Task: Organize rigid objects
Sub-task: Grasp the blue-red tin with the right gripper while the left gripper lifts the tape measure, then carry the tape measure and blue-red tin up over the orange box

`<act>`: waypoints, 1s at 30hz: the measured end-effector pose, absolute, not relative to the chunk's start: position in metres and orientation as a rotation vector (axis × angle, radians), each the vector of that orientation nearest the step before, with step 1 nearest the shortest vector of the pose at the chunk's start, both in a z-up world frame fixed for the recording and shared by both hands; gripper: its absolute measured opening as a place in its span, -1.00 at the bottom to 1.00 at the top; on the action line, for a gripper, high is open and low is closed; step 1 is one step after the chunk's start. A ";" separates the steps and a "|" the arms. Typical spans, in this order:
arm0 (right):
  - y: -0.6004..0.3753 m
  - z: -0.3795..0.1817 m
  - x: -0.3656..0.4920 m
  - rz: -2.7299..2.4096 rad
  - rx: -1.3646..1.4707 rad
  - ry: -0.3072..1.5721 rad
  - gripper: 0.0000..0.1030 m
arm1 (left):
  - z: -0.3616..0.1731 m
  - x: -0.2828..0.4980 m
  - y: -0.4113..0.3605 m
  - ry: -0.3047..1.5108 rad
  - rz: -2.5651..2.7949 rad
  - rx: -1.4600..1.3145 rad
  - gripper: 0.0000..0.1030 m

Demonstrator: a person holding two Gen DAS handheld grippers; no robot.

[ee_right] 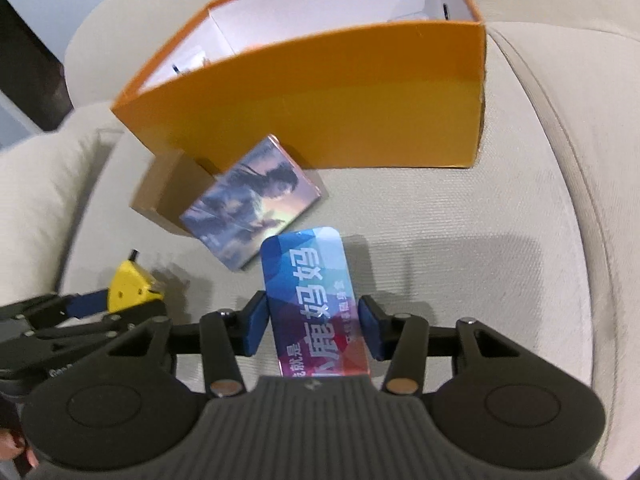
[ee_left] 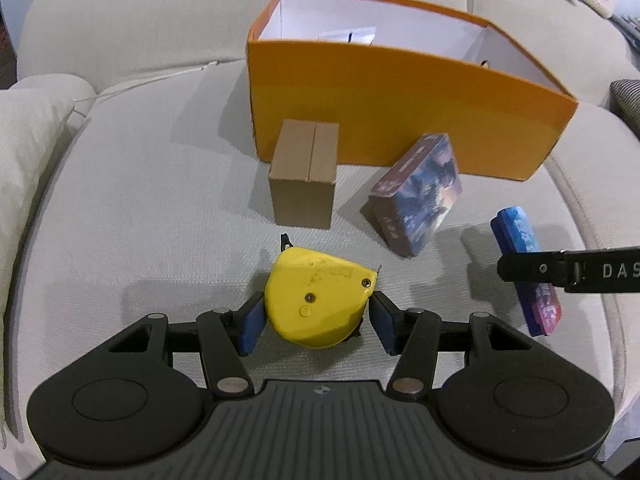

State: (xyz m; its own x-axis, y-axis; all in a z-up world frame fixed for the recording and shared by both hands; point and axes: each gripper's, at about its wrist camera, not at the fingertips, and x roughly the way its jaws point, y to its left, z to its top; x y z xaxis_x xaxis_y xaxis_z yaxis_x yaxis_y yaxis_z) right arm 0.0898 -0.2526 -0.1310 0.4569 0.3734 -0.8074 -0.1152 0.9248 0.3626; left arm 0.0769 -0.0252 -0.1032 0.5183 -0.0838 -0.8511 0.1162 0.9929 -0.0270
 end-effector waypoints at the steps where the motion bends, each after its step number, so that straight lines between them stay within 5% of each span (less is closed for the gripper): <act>1: -0.254 -0.129 0.086 0.308 0.274 1.049 -0.02 | -0.100 0.075 -0.025 1.010 -0.126 0.035 0.24; 17: -0.280 -0.062 0.085 0.321 0.425 0.892 -0.02 | -0.027 0.088 -0.030 0.867 -0.167 -0.013 0.24; 30: -0.294 0.007 0.188 0.307 0.440 0.809 -0.02 | 0.014 0.209 -0.057 0.800 -0.158 0.030 0.24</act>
